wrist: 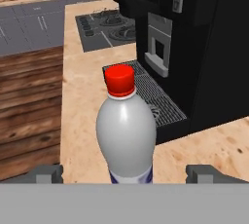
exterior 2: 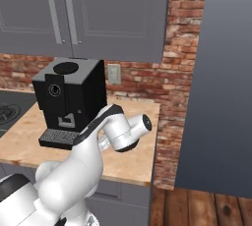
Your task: Place the drinks on the dining counter in a tight cluster.
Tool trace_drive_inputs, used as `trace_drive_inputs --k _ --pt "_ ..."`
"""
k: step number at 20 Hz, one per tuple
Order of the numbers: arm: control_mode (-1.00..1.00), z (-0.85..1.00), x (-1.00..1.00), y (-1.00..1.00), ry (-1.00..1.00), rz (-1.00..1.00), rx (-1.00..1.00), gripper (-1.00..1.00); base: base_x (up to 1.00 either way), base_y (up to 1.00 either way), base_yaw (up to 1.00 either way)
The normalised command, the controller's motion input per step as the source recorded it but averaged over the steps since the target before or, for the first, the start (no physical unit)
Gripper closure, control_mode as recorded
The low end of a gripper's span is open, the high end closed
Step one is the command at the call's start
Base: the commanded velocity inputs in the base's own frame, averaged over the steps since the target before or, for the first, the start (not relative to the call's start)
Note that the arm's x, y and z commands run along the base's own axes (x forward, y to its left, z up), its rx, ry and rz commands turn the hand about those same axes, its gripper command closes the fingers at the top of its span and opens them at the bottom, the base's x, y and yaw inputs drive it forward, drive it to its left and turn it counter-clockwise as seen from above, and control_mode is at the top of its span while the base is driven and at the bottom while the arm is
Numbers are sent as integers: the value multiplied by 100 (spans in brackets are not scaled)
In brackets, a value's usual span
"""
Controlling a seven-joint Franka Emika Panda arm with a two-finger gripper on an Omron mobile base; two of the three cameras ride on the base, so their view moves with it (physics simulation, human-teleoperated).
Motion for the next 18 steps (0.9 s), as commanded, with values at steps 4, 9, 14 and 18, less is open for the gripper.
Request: trace_drive_inputs --k 4,9,14,18 --pt "-100 -1 0 3 0 0 0 -100 0 0 0" --pt "-100 0 0 6 0 0 0 -100 0 0 0" --pt "-100 -4 0 2 0 0 3 -100 0 0 0" --pt "-100 -6 0 8 0 0 2 -100 0 0 0"
